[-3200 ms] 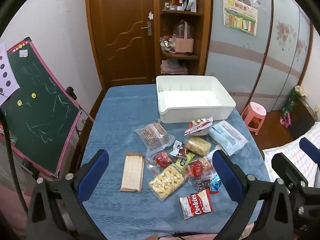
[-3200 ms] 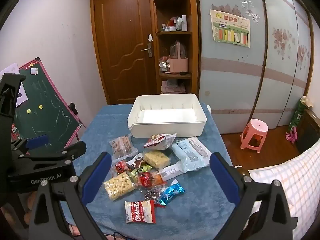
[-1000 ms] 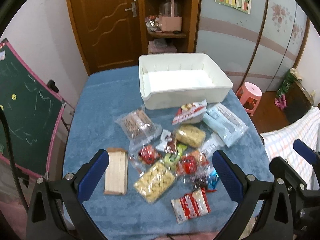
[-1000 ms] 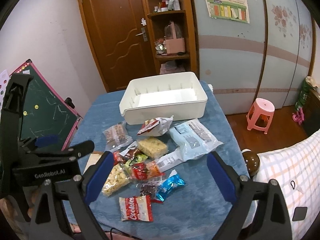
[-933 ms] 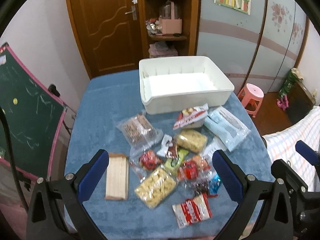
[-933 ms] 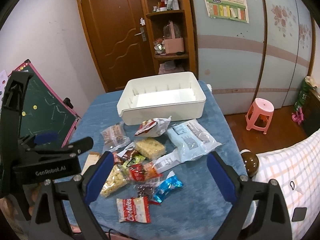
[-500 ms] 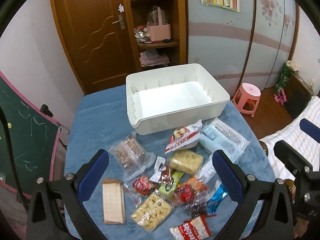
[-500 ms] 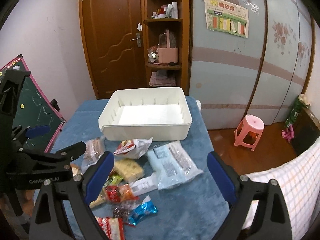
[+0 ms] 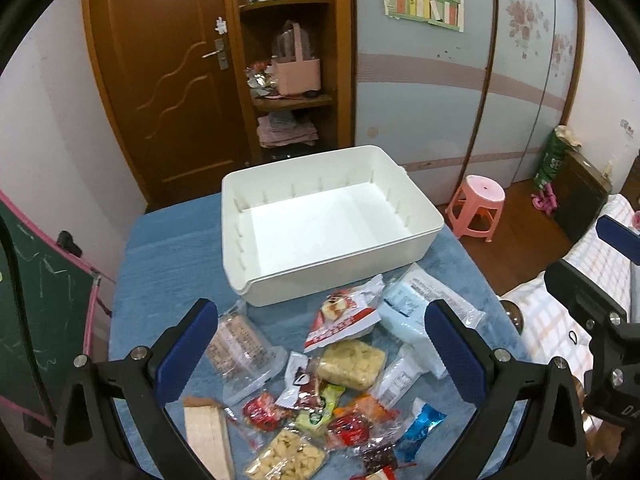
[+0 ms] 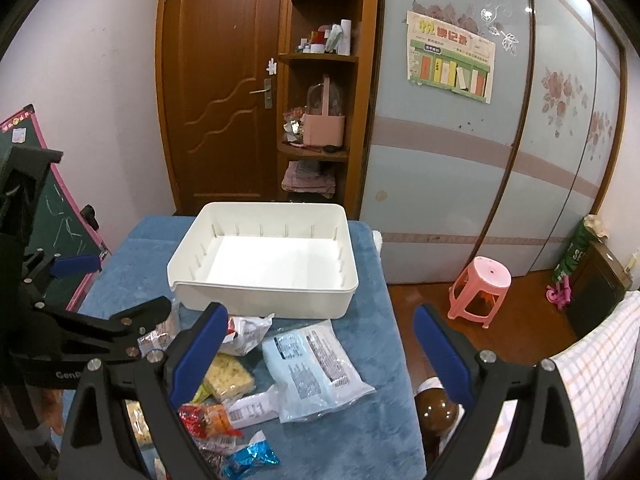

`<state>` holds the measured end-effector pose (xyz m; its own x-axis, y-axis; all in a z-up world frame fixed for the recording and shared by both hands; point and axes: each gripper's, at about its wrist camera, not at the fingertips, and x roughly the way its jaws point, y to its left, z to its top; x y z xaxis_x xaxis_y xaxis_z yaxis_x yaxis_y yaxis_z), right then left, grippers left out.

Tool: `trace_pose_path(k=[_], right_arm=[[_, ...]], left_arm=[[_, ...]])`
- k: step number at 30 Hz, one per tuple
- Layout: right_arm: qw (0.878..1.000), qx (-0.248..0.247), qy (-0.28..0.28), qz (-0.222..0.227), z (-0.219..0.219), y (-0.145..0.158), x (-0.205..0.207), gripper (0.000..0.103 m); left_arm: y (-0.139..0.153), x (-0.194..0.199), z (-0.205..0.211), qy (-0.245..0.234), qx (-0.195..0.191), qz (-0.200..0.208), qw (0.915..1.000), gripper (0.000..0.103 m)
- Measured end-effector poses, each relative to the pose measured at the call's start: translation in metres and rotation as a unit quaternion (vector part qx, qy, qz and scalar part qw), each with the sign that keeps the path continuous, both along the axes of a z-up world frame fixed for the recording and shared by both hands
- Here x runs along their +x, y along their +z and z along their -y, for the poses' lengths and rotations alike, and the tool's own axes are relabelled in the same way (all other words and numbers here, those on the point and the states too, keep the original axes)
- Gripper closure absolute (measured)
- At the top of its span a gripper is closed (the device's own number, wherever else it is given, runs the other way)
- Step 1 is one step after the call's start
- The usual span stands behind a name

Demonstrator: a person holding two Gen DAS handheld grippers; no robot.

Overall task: Organize snacks
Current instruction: 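Grasp the red-white bun bag with left tool while right grasps blue-white pack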

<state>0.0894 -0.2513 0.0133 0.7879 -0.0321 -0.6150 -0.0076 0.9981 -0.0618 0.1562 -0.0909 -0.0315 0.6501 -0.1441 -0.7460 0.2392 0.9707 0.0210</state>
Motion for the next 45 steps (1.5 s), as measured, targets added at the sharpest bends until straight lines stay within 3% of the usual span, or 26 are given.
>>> trace_pose_path(k=[6, 12, 16, 21, 26, 34, 42, 45], right_arm=[[0.999, 0.005, -0.002, -0.036, 0.01, -0.023, 0.017, 0.008], [0.992, 0.017, -0.003, -0.123, 0.026, -0.082, 0.043, 0.008], [0.983, 0.043, 0.018, -0.176, 0.031, -0.121, 0.061, 0.008], [0.972, 0.057, 0.056, -0.222, 0.029, -0.159, 0.082, 0.008], [0.971, 0.014, 0.083, -0.225, 0.012, -0.175, 0.087, 0.008], [0.964, -0.053, 0.099, -0.241, -0.008, -0.205, 0.094, 0.008], [0.963, -0.054, 0.091, -0.248, -0.009, -0.219, 0.107, 0.001], [0.962, -0.039, 0.09, -0.254, -0.006, -0.22, 0.114, 0.002]], left_arm=[[-0.024, 0.021, 0.014, -0.045, 0.038, -0.021, 0.998, 0.0], [-0.079, 0.042, 0.029, -0.094, 0.108, -0.052, 0.9883, 0.0], [-0.112, 0.06, 0.033, -0.117, 0.11, -0.099, 0.9821, 0.0], [-0.136, 0.078, 0.04, -0.126, 0.114, -0.13, 0.9769, 0.0], [-0.154, 0.088, 0.048, -0.132, 0.126, -0.142, 0.9728, 0.0], [-0.177, 0.107, 0.048, -0.13, 0.118, -0.176, 0.9687, 0.0], [-0.197, 0.123, 0.048, -0.125, 0.08, -0.215, 0.9652, 0.001], [-0.204, 0.129, 0.046, -0.126, 0.049, -0.242, 0.9608, 0.024]])
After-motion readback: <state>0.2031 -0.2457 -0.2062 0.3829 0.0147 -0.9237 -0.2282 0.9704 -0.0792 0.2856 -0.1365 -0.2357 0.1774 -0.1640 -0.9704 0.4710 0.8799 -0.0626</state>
